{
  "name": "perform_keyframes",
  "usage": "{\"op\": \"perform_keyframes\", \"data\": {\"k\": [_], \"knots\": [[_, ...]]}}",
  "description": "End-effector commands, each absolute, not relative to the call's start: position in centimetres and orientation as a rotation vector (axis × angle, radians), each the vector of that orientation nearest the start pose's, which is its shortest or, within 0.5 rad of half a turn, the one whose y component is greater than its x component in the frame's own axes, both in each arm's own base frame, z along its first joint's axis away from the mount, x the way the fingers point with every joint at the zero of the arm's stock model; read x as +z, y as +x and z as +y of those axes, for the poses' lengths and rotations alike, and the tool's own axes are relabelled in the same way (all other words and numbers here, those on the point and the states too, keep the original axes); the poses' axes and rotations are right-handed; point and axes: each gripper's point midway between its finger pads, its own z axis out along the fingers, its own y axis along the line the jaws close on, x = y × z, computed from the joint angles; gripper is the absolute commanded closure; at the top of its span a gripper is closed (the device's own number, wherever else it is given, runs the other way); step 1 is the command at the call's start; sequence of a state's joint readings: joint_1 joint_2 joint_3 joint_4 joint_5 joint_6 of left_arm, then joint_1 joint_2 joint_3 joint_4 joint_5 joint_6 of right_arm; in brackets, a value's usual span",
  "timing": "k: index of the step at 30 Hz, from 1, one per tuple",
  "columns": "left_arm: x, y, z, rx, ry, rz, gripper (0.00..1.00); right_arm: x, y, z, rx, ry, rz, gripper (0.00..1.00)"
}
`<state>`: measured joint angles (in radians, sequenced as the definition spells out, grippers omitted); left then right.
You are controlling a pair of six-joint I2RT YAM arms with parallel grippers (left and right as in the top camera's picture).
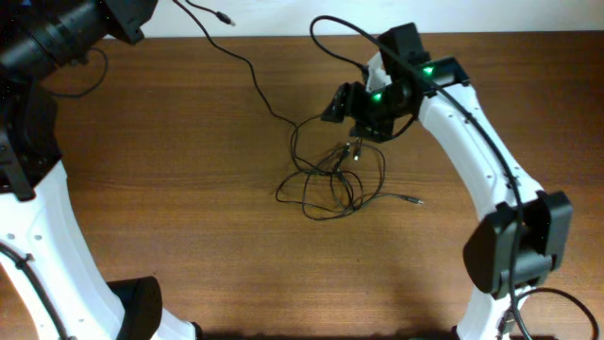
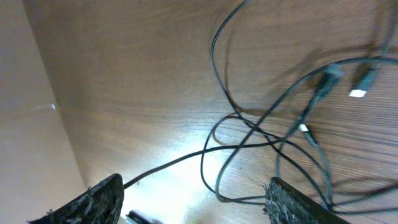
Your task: Untangle cables
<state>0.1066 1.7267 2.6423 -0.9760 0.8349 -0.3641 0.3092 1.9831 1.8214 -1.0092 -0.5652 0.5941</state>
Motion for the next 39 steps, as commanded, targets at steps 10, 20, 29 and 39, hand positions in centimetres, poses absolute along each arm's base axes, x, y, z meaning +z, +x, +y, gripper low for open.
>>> {"op": "perform_keyframes", "data": {"k": [10, 20, 29, 39], "knots": [[59.0, 36.6, -9.0, -0.893, 0.253, 1.679, 1.00, 10.2, 39.7, 27.3, 1.074, 0.397, 3.074, 0.31], [58.3, 36.5, -9.0, -0.896, 0.247, 1.709, 1.00, 7.6, 37.7, 31.7, 1.069, 0.369, 3.140, 0.70], [57.0, 37.0, -8.2, -0.832, 0.209, 1.755, 1.00, 8.8, 39.2, 29.9, 1.053, -0.154, 2.994, 0.62], [51.2, 36.0, -8.2, -0.838, 0.194, 1.987, 1.00, 9.7, 40.3, 29.0, 0.956, -0.992, 2.582, 0.45]]}}
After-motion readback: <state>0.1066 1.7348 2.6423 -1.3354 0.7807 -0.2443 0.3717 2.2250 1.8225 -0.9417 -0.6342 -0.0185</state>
